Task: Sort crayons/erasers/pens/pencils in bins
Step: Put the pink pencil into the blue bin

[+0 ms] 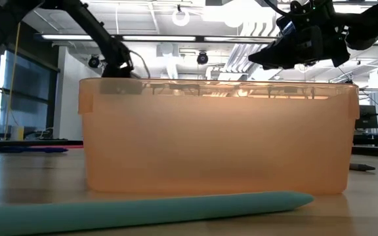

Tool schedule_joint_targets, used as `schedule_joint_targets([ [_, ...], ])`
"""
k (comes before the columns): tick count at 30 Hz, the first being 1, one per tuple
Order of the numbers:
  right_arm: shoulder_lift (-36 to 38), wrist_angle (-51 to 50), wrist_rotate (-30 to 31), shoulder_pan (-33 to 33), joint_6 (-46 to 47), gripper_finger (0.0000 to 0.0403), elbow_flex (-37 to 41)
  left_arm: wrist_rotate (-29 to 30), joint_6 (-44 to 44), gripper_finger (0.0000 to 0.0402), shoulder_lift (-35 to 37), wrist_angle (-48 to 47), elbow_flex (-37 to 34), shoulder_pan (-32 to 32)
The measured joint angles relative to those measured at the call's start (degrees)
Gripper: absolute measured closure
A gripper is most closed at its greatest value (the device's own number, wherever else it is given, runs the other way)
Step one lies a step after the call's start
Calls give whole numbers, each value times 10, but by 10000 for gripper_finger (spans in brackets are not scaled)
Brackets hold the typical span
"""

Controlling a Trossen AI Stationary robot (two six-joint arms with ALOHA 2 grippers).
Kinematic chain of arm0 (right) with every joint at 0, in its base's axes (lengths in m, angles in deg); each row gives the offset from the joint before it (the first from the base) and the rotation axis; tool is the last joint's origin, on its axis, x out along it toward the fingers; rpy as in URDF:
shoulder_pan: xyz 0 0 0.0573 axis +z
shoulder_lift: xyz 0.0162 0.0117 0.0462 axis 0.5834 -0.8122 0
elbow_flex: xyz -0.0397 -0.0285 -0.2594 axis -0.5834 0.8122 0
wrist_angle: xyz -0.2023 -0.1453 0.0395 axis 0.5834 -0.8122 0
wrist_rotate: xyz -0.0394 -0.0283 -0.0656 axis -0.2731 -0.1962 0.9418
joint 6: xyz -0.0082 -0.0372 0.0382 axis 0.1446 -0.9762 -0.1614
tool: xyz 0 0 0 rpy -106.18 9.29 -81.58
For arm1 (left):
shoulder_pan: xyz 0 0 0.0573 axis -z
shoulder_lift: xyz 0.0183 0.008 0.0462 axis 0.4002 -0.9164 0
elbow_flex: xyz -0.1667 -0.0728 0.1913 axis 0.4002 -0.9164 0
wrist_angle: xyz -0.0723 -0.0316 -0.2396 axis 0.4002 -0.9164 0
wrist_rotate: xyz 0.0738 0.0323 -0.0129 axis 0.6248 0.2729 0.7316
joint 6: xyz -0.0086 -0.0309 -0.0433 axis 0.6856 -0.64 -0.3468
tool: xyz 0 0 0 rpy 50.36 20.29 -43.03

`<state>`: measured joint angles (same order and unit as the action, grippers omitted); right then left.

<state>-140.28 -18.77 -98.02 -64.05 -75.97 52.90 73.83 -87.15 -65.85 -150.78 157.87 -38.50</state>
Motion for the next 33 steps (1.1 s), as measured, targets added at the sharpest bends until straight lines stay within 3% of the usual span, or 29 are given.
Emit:
schedule_joint_targets([
  [7, 0, 2, 0, 0, 0, 403, 0, 2, -18, 349, 0, 59, -59, -12],
  [16, 0, 4, 0, 0, 2, 403, 0, -6, -33, 286, 0, 115, -84, -27],
  [23, 0, 4, 0, 0, 2, 403, 0, -34, -43, 295, -24, 125, -85, -45],
  [33, 0, 4, 0, 0, 1, 403, 0, -50, -13, 340, -43, 126, -81, -40],
])
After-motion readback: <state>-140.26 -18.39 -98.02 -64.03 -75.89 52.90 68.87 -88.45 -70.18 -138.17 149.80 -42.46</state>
